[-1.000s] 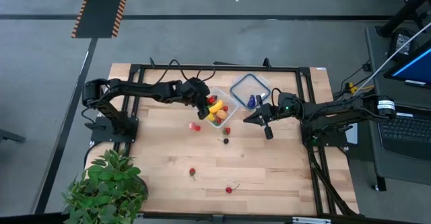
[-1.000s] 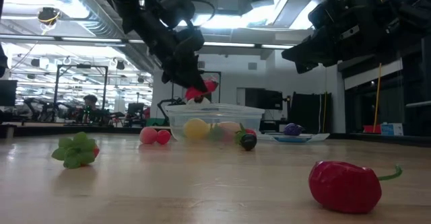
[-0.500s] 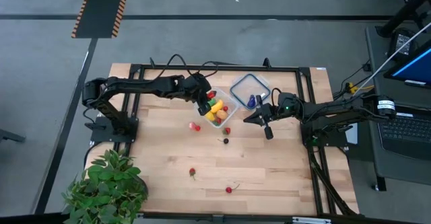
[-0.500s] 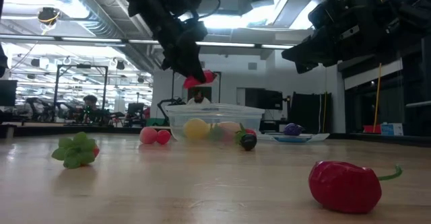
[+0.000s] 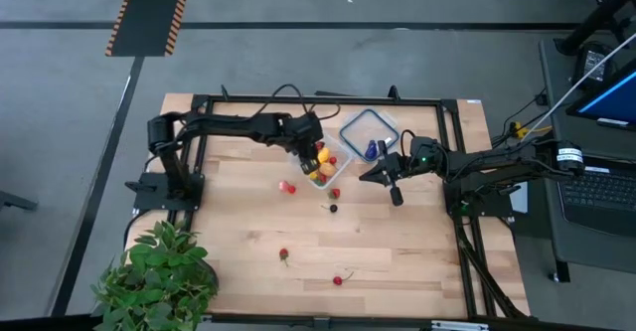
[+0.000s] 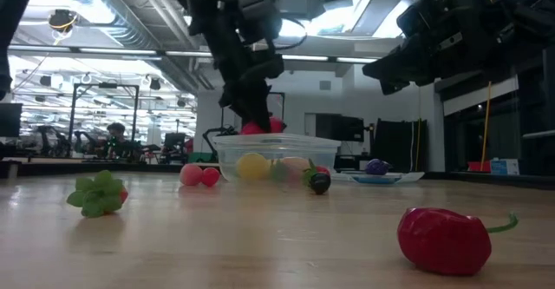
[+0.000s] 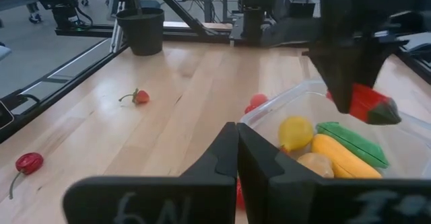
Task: Pick and placing Produce into tupperware
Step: Put the red chili pepper into the transparent container
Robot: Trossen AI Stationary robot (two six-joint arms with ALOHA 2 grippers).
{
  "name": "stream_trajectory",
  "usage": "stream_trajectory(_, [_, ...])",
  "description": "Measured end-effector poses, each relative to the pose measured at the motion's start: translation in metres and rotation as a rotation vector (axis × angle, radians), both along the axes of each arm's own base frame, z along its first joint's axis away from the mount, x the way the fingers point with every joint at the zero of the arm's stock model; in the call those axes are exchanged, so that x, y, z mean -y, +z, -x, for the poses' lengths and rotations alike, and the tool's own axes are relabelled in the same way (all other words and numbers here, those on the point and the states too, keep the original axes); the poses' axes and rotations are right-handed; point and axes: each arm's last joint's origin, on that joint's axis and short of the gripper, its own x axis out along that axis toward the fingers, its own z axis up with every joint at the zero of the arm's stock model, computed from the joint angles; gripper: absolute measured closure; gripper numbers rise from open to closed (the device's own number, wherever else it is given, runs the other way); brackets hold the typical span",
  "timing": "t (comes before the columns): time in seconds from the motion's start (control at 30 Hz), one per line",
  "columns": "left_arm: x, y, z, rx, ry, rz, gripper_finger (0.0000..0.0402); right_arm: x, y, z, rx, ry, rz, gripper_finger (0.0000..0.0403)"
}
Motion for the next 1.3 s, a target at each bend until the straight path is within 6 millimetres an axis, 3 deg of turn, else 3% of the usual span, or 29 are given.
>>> stream_trajectory(0.37, [0.002, -0.011, -0.018, -0.143, 0.041, 0.034, 0.0334, 0.0, 0.0, 0.0, -0.002, 0.0, -0.001, 0.0398])
stream_trajectory(1.0, [0.008, -0.014, -0.015, -0.178, 0.096, 0.081, 0.0334, 0.0, 0.0, 0.0, -0.003, -0.004, -0.022, 0.0398])
stream_trajectory(1.3, [0.01, -0.025, -0.01, -0.203, 0.102, 0.089, 0.0334, 0.0, 0.0, 0.0, -0.002, -0.004, -0.022, 0.0398])
